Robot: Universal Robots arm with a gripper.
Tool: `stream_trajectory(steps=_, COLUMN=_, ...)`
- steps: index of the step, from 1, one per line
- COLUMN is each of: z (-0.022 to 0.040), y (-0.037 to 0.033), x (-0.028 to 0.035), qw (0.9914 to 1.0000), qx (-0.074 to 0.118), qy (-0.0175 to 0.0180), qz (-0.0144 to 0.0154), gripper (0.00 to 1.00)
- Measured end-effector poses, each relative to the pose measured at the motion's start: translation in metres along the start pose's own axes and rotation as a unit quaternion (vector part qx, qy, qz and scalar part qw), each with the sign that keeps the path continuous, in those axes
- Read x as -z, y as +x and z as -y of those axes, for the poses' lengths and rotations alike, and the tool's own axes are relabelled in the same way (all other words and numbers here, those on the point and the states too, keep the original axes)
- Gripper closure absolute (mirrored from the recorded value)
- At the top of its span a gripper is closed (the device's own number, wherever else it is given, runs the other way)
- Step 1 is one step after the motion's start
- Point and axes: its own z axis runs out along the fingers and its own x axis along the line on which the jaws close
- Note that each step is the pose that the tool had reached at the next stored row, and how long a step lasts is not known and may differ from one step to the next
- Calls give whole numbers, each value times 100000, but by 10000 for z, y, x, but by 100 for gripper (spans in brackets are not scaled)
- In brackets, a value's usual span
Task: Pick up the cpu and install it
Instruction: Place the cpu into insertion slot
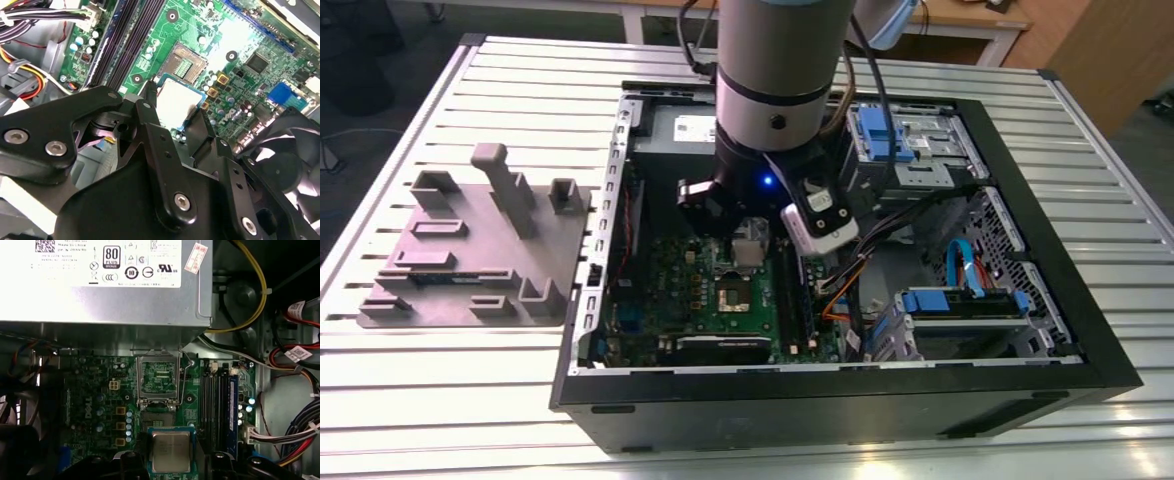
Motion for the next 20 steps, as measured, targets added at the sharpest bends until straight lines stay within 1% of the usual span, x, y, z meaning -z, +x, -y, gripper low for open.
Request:
stream_trajectory(steps=3, z=12, y=7, x=-43, qw=100000, qx=9, qy=-2, qz=0, gripper=53)
stream_trajectory(steps=5, z=31, y=12, x=-60, qw=100000, qx=3, qy=2, qz=-1, gripper=53)
stream_trajectory(steps=7, z=37, y=19, x=-79, qw=100000, qx=-6, qy=6, qz=8, gripper=53)
stream_trajectory(steps=9, z=39, y=27, x=-107, qw=100000, qx=2, qy=197, qz=-1, gripper=53)
stream_trajectory(steps=11, z=40, y=32, x=-143, qw=99999, qx=3, qy=332, qz=-5, gripper=53)
stream_trajectory(steps=20, z=50, y=40, x=-306, qw=99999, qx=3, qy=340, qz=-6, gripper=53)
